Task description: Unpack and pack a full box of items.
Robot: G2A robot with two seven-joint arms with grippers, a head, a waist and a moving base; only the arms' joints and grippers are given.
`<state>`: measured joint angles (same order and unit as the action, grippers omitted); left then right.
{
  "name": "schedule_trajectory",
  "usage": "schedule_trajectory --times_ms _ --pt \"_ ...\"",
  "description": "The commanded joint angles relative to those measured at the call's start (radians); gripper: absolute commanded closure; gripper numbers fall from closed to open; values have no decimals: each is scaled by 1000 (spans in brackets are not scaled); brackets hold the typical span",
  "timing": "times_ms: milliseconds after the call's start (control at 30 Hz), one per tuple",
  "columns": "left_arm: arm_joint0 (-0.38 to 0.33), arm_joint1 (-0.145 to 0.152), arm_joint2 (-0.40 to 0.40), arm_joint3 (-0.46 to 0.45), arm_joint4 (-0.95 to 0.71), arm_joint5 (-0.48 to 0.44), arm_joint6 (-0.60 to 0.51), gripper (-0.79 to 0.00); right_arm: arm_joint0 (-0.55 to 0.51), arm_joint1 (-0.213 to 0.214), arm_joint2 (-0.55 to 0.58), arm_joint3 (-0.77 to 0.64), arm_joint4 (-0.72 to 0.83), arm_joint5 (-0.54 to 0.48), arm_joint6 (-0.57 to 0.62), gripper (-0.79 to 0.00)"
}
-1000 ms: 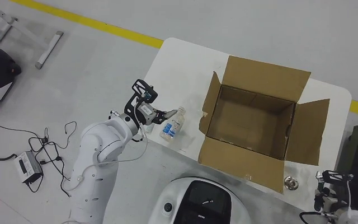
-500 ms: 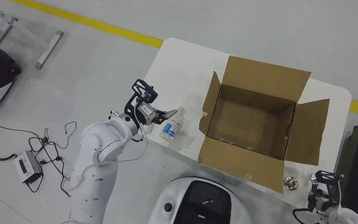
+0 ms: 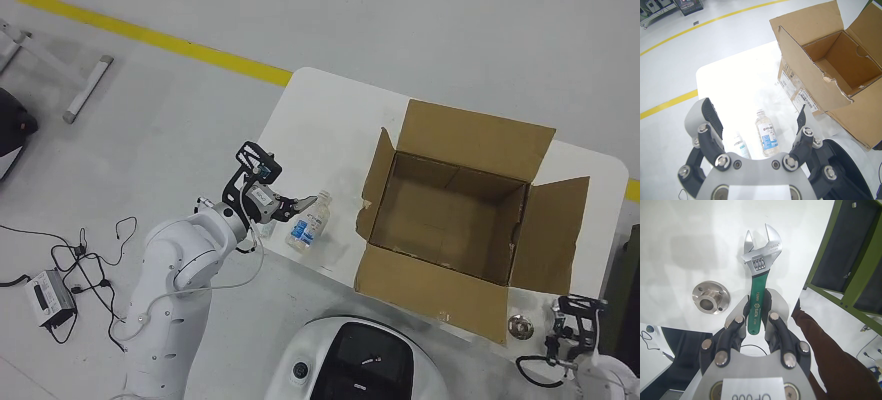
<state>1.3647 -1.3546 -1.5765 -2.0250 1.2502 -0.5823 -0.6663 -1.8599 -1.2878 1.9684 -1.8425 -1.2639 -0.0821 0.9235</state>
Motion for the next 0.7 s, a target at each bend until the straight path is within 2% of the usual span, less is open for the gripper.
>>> schedule_trajectory --times_ms 0,33,67,100,267,333,367,400,467,667 --pt "0 0 0 0 0 0 0 -785 4 1 -5 5 -4 3 -1 -225" --pt "0 0 0 0 0 0 0 -785 6 1 -7 5 -5 3 -2 -231" --pt "0 0 0 0 0 0 0 -785 6 1 -8 4 -4 4 -2 -271" --pt "0 0 0 0 0 0 0 -785 6 1 -8 1 -2 5 -2 -348" --pt "0 0 0 0 0 0 0 -785 -17 1 33 -89 79 10 9 -348" --pt "0 0 0 0 0 0 0 -785 -38 1 85 -172 160 2 17 -311" --pt "0 0 0 0 0 0 0 -785 -44 1 118 -227 224 -5 4 -256" --pt "0 0 0 0 0 0 0 -785 -58 0 152 -268 279 -19 -5 -191" --pt "0 0 0 0 0 0 0 -785 -80 -1 226 -352 387 -50 -38 0" --pt "0 0 0 0 0 0 0 -785 -126 -9 420 -496 690 -181 -189 0"
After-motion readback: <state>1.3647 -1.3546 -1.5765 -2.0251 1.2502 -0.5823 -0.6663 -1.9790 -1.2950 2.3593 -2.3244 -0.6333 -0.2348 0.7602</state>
